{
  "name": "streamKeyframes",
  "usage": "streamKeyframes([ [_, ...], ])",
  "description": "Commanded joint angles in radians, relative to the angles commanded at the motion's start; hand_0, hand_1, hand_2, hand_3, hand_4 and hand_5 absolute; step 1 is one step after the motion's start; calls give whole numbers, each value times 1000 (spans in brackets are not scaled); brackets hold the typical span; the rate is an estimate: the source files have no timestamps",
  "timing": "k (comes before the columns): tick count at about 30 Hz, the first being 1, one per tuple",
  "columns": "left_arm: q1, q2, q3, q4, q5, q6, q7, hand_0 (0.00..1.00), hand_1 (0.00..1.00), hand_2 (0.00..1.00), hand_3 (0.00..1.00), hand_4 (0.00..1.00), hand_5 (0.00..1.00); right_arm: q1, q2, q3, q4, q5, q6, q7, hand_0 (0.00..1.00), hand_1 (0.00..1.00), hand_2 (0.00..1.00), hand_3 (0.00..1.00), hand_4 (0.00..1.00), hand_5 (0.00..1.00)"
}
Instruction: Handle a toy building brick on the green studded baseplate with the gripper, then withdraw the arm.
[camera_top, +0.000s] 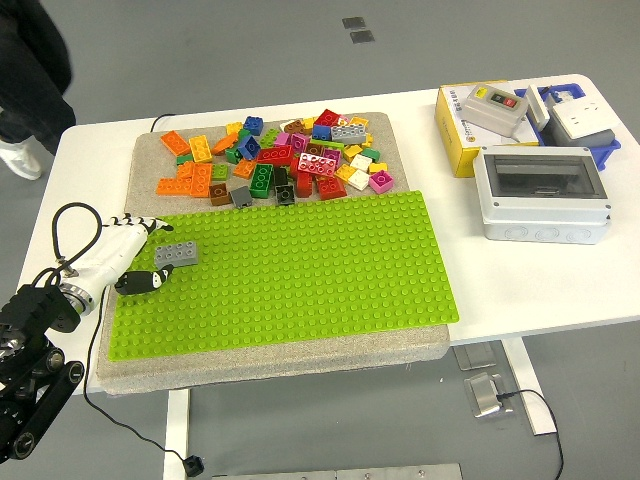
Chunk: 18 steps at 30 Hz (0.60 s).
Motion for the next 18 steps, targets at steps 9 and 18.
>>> streamKeyframes([
  [9, -15, -9, 3, 40, -5, 3, -5, 998, 929, 911, 784, 720, 310, 1, 0, -1, 0, 1, 0, 0, 657, 657, 686, 520, 412, 705],
  [18, -23, -19, 7, 59, -8, 3, -7, 998, 927, 909, 774, 727, 318, 2, 1, -4, 0, 5, -1, 3, 657, 657, 686, 520, 412, 706],
])
